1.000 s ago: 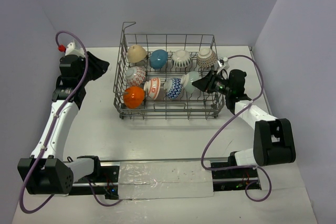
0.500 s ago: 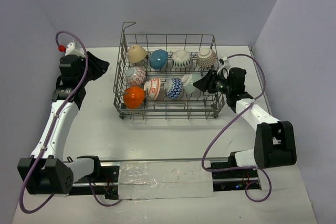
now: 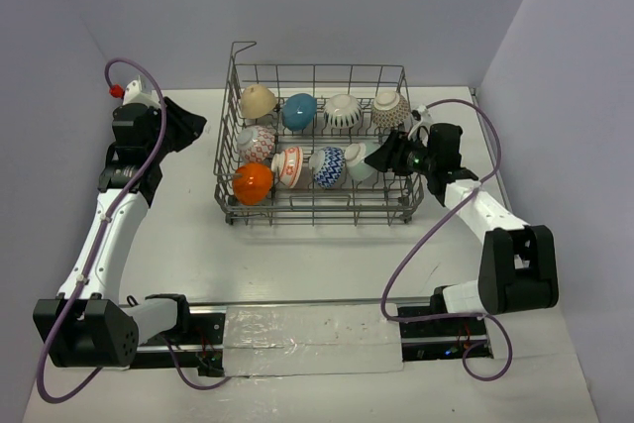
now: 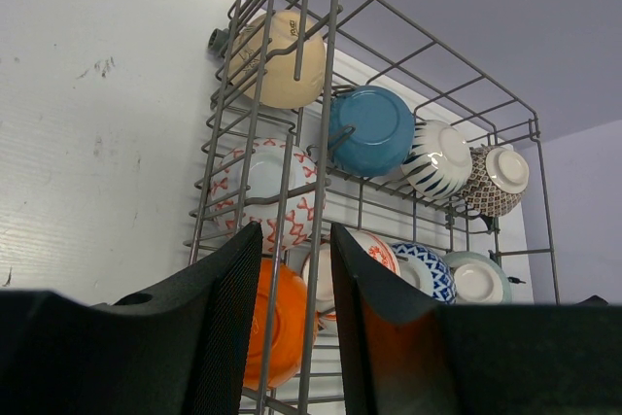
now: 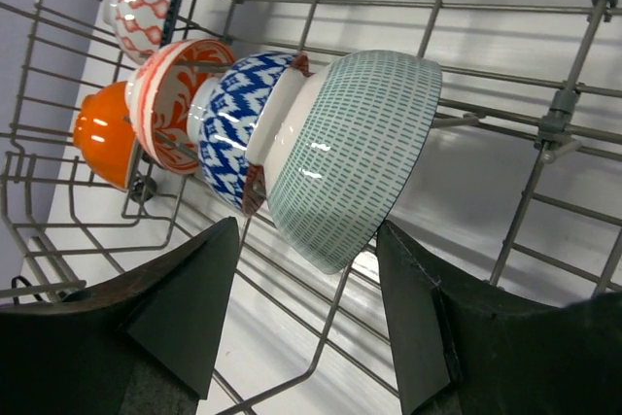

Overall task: Load the bowls into the dish rack
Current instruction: Insert the bowl into the dish rack, then reset both arms

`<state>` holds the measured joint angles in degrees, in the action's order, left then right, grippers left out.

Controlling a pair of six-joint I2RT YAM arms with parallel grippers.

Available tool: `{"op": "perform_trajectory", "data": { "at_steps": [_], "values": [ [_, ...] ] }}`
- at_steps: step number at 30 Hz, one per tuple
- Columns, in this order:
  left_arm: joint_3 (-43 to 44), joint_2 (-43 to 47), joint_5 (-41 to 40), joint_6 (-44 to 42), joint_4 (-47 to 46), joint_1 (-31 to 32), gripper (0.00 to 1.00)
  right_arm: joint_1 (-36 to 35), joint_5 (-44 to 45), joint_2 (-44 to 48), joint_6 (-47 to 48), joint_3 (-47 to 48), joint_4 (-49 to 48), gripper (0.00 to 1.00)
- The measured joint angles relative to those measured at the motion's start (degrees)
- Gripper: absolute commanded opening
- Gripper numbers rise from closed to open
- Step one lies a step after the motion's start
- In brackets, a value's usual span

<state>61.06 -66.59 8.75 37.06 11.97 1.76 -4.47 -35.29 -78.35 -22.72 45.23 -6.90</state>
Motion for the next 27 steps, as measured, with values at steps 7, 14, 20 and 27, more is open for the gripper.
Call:
{"op": "perform_trajectory", "data": {
  "at_steps": [7,14,20,27],
  "values": [
    [0.0,0.0,0.0,0.0,0.0,0.0,0.4,-1.0,3.0,0.5,2.0,2.3,4.6,0.68],
    [0.0,0.0,0.0,0.0,0.0,0.0,0.4,-1.6,4.8,4.5,4.1,3.8,8.0,0.69],
    [0.0,0.0,0.3,0.0,-0.1,0.0,0.4,-2.8,6.3,5.7,5.2,5.0,10.9,0.7],
    [0.0,-0.6,0.4,0.0,-0.1,0.7,0.4,-3.3,6.4,12.0,5.7,7.4,14.3,0.7]
  ]
}}
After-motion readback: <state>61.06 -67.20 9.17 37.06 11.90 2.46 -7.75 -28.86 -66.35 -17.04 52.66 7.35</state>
